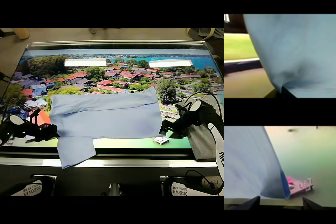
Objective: Fold the shirts.
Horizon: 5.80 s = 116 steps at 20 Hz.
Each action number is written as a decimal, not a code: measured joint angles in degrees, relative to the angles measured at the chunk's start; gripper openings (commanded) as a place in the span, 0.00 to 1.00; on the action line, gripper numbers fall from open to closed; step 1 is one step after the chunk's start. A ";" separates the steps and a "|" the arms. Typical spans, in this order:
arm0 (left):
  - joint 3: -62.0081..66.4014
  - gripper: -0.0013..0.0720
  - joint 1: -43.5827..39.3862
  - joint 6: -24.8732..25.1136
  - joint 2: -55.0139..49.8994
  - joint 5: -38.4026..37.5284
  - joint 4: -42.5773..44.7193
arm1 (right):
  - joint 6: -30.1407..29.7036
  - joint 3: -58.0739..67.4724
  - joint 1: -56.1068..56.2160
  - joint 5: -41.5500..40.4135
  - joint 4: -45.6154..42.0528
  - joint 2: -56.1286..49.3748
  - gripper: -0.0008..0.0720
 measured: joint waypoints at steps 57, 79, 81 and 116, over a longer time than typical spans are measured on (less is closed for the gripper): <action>53.53 0.06 -7.93 -3.76 -26.08 22.80 6.27 | 6.03 52.04 9.70 -24.94 -9.44 -24.74 0.04; 45.16 0.64 -4.24 -7.21 -21.29 -19.21 7.41 | 6.54 52.96 7.10 13.09 -4.74 -25.33 0.60; 41.51 0.64 -3.10 -7.26 -17.22 -20.35 6.97 | 6.25 51.04 4.72 17.33 -5.03 -22.73 0.60; 1.92 0.05 -3.54 -1.84 8.98 1.05 -1.07 | -0.85 12.35 1.31 -1.68 3.89 -6.62 0.04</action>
